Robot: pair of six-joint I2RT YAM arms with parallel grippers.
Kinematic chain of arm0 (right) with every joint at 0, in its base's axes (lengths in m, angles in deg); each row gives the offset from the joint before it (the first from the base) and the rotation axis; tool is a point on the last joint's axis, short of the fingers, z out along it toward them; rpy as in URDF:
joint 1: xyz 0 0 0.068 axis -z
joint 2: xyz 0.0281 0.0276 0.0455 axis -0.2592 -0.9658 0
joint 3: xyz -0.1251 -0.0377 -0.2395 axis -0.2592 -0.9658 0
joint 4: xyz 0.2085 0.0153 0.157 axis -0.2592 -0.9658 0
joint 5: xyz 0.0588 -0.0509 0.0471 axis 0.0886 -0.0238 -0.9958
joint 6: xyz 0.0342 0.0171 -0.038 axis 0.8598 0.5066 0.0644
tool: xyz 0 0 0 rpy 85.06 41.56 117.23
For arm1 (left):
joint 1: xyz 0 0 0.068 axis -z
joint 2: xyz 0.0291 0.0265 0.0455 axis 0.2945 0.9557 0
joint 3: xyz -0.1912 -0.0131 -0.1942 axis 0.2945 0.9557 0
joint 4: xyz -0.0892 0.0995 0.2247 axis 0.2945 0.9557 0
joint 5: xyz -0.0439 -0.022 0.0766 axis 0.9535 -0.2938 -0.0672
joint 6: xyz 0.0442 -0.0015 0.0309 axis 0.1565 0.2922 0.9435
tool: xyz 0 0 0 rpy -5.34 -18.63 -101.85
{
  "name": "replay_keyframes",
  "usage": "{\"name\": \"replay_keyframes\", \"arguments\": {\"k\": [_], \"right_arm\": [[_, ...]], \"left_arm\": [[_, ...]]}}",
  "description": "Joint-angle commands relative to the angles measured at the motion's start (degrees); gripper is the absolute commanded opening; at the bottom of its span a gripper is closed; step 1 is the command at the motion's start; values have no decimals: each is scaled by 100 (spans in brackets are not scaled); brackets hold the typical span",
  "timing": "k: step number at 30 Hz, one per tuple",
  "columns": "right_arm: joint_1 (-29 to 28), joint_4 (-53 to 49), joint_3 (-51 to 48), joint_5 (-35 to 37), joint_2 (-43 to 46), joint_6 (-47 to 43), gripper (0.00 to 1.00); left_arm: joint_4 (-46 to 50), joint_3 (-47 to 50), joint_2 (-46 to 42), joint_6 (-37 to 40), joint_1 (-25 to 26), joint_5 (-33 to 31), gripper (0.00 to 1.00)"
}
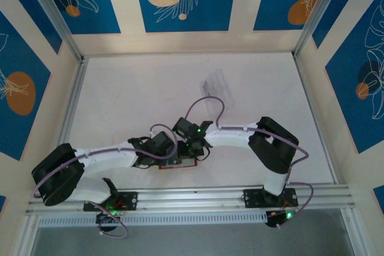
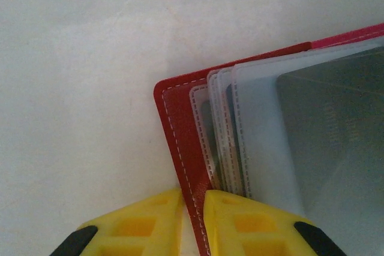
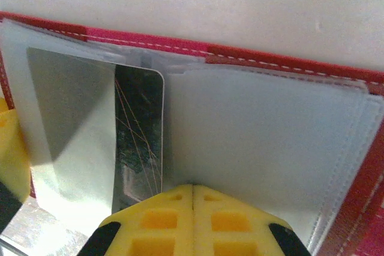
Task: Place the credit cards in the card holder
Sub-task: Insert the credit card into the card slot.
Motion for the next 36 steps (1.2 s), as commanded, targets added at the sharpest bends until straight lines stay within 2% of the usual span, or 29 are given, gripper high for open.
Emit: {"name": "replay_keyframes", "arguments": {"k": [1,6,14,18,21,26,31,36], "right_arm": [[-84,-117,230,-52,-195,-141,0],[-79,-77,336,-116,-221,-196,0],[-153,881,148,-934,-279,86,0],[-270,1102,219,-1064,-540,201,0],[-282,995,262,-954,-658,228,0],[-20,456,202,-471,-122,-127,0],[480,-307,405,-526,-104,-610,0],[673,-533,351,-453,-150,-769,0]], "left_arm": [[-127,167,302,87,-57,128,18],[-181,238,296,61,-56,132,17],[-219,239,299,53,-55,159,17],[-227,206,315,62,-57,178,17],[-203,183,294,52,-57,176,17],[-175,177,168,22,-57,160,18],[-166,-22,254,26,-57,194,17],[-106,-139,285,27,-56,159,18]]}}
